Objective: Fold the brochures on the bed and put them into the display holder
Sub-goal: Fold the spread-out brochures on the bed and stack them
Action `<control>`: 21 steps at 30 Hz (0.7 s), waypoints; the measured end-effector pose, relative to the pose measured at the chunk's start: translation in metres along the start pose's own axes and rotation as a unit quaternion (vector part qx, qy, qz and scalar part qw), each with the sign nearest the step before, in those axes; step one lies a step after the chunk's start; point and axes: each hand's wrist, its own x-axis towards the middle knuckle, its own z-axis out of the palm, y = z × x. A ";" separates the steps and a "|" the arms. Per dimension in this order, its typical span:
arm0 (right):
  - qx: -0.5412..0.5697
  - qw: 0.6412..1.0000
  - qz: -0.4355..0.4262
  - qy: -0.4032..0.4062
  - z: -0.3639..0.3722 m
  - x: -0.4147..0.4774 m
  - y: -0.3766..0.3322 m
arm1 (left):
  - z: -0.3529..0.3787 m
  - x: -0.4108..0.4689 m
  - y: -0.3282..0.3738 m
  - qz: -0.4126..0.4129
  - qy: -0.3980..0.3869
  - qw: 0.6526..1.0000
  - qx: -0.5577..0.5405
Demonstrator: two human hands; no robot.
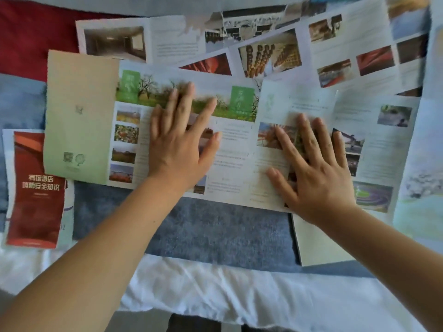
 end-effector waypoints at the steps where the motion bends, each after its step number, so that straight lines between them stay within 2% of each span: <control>1: -0.005 1.000 -0.009 0.005 -0.001 0.000 0.010 | 0.002 -0.004 -0.003 -0.008 0.001 1.000 0.005; 9: -0.003 0.997 -0.048 0.053 -0.002 0.001 0.041 | 0.005 -0.042 -0.040 -0.096 0.007 0.995 0.028; 15: 0.022 0.998 0.010 0.051 -0.002 -0.007 0.030 | 0.010 -0.071 -0.077 -0.132 0.027 0.990 0.035; 21: 0.032 0.998 0.011 0.057 0.001 -0.009 0.026 | 0.003 -0.089 -0.097 -0.170 0.036 0.985 0.017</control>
